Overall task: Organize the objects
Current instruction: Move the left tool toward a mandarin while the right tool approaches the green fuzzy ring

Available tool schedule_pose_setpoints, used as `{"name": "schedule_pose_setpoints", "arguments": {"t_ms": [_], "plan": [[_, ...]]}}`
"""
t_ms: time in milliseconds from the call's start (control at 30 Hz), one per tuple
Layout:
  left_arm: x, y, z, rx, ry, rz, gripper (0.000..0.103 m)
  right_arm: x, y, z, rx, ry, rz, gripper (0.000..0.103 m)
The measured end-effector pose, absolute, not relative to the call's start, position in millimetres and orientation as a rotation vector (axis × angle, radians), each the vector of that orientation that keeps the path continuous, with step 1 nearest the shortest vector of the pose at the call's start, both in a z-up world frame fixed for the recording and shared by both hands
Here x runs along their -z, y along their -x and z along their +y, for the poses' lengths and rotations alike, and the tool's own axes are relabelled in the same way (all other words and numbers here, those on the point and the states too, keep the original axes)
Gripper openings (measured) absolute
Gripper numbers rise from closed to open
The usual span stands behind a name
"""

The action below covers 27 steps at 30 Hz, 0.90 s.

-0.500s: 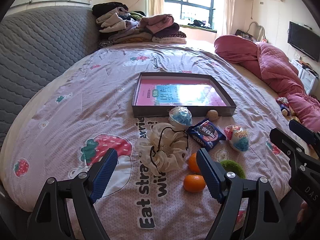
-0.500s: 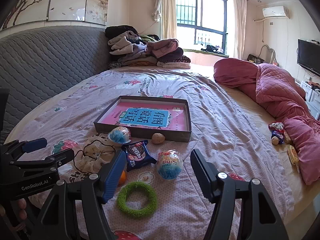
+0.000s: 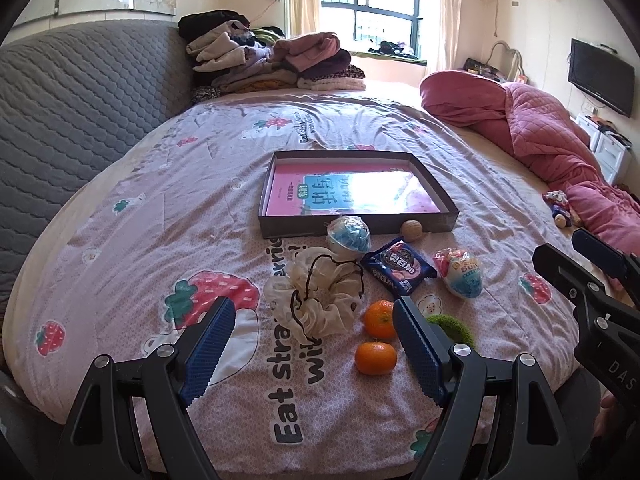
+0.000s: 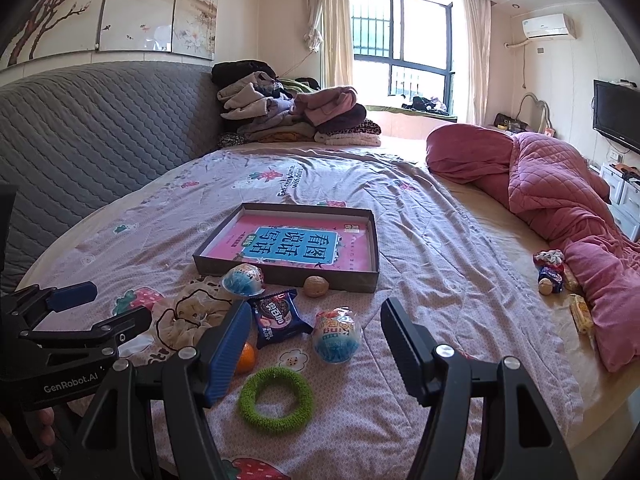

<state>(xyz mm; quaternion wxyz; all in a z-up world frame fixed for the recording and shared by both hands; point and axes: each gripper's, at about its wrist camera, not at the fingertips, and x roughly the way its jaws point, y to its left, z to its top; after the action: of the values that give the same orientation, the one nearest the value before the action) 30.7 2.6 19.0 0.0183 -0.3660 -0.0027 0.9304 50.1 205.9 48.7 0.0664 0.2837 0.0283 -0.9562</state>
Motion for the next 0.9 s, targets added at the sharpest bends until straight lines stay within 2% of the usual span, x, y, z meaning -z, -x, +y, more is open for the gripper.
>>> {"name": "schedule_pose_setpoints", "arguments": {"t_ms": [900], "plan": [[29.8, -28.8, 15.1, -2.747, 1.331, 0.004, 0.082, -3.4, -43.6, 226.6, 2.811, -1.054, 0.049, 0.066]]}}
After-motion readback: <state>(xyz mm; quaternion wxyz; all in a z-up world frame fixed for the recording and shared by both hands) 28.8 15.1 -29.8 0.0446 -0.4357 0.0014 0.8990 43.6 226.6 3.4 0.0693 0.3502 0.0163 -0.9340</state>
